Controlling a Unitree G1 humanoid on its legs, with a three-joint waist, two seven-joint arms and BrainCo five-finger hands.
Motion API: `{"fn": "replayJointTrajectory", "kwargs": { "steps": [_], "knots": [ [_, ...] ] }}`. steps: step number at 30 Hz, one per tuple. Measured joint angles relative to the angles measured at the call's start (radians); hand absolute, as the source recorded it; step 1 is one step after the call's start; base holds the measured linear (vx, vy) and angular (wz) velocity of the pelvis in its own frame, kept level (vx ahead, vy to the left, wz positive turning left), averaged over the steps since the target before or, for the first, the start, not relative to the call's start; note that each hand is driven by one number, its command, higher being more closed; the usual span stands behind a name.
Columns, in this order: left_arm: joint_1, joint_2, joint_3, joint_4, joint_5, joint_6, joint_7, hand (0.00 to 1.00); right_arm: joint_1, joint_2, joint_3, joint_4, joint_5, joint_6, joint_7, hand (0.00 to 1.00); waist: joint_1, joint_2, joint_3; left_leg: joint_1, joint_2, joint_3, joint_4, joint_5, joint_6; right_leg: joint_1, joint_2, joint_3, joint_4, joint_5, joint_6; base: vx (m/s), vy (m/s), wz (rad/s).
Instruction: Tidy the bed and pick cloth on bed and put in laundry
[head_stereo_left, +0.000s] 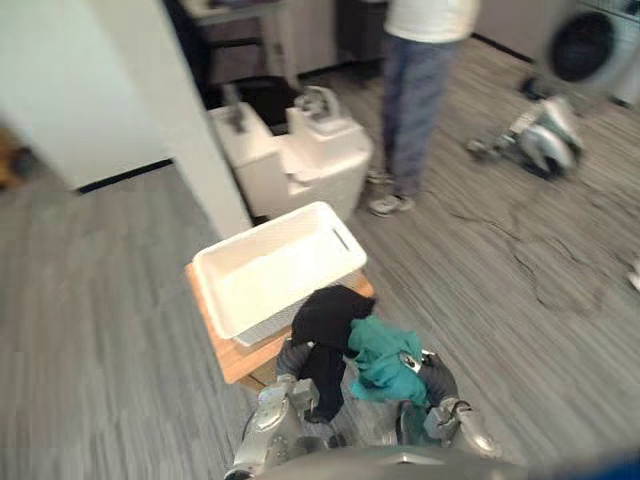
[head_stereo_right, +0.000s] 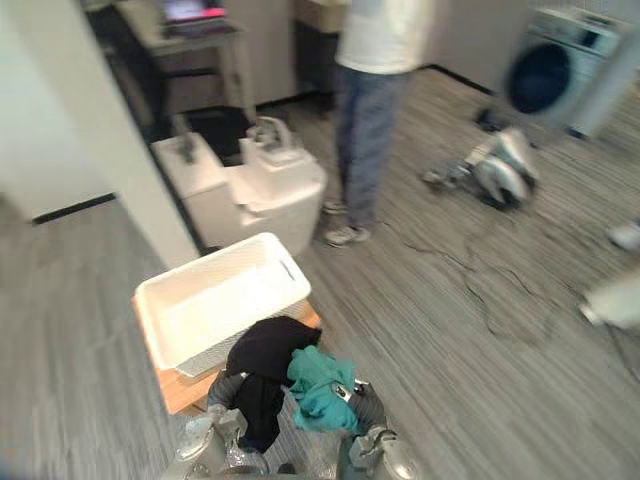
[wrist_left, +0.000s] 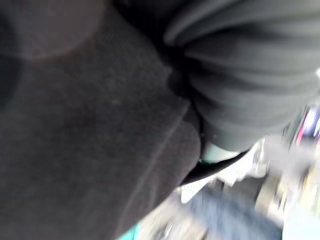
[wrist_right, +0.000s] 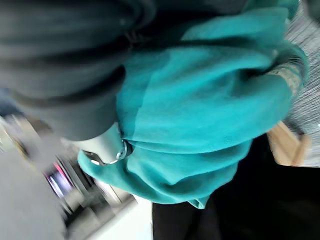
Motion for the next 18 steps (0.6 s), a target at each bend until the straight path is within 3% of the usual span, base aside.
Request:
{"fn": "replayJointTrajectory", "kwargs": {
  "steps": [1,2,4,5,8,9,11,14,18],
  "knots": [
    [0.013,-0.007,0.001,0.004,0.0,-0.001,0.0,1.0,-0.011,-0.009,0.0,0.01,0.001,0.0,-0.002,1.0,0.014,0.008,-0.004,-0.004,0.026,0.02,0.008,-0.009,-0.012,0.003,0.009,-0.022,0.003,-0.001,-0.016,0.21,-0.305,1.09],
    [0.037,-0.01,0.001,0.003,0.001,-0.007,-0.003,1.0,-0.042,-0.019,-0.001,0.026,0.002,0.0,-0.005,1.0,0.027,0.048,-0.011,-0.022,0.076,0.09,0.031,-0.026,-0.037,0.031,0.018,-0.083,-0.026,0.01,-0.028,0.14,-0.176,0.79],
    [0.042,-0.017,0.002,0.003,0.0,-0.007,-0.024,1.0,-0.068,-0.032,-0.001,0.028,0.003,0.0,-0.006,1.0,0.013,0.074,-0.003,-0.049,0.146,0.227,0.06,-0.033,-0.06,0.088,0.021,-0.188,-0.072,0.017,-0.041,0.15,-0.181,1.37],
    [0.042,-0.023,0.014,0.003,0.001,-0.006,-0.04,1.0,-0.083,-0.04,-0.001,0.034,0.003,0.002,-0.009,1.0,0.022,0.087,-0.004,-0.054,0.183,0.31,0.061,-0.035,-0.078,0.125,0.018,-0.241,-0.098,0.017,-0.044,0.13,-0.15,1.5],
    [0.037,-0.028,0.034,0.003,0.024,0.003,-0.071,1.0,-0.102,-0.04,-0.024,0.039,0.003,0.003,-0.024,1.0,0.022,0.086,-0.003,-0.043,0.266,0.522,0.054,-0.021,-0.099,0.209,-0.007,-0.361,-0.14,0.014,-0.049,0.11,-0.078,1.23],
    [0.036,-0.029,0.036,0.003,0.032,0.005,-0.087,1.0,-0.105,-0.04,-0.037,0.046,0.003,0.002,-0.028,1.0,0.021,0.083,-0.002,-0.024,0.274,0.581,0.031,0.009,-0.099,0.239,-0.027,-0.402,-0.15,0.012,-0.045,0.1,0.009,0.87],
    [0.044,-0.037,0.046,0.002,0.04,0.005,-0.109,1.0,-0.107,-0.038,-0.044,0.053,0.002,0.003,-0.032,1.0,0.036,0.072,-0.009,0.012,0.228,0.571,-0.052,0.057,-0.096,0.251,-0.056,-0.419,-0.156,0.013,-0.035,0.09,0.085,0.56],
    [0.052,-0.023,0.075,0.002,0.039,0.006,-0.122,1.0,-0.107,0.0,-0.042,0.054,0.001,0.011,-0.031,1.0,0.03,0.052,-0.022,0.041,0.178,0.534,-0.173,0.132,-0.088,0.261,-0.083,-0.458,-0.182,0.022,-0.02,0.05,0.073,0.4],
    [0.06,-0.029,0.076,0.002,0.044,0.006,-0.131,1.0,-0.106,0.011,-0.039,0.054,0.0,0.026,-0.033,1.0,0.024,0.047,-0.023,0.038,0.178,0.503,-0.178,0.145,-0.095,0.285,-0.085,-0.491,-0.188,0.027,-0.013,-0.03,0.001,0.29]
  ]
}}
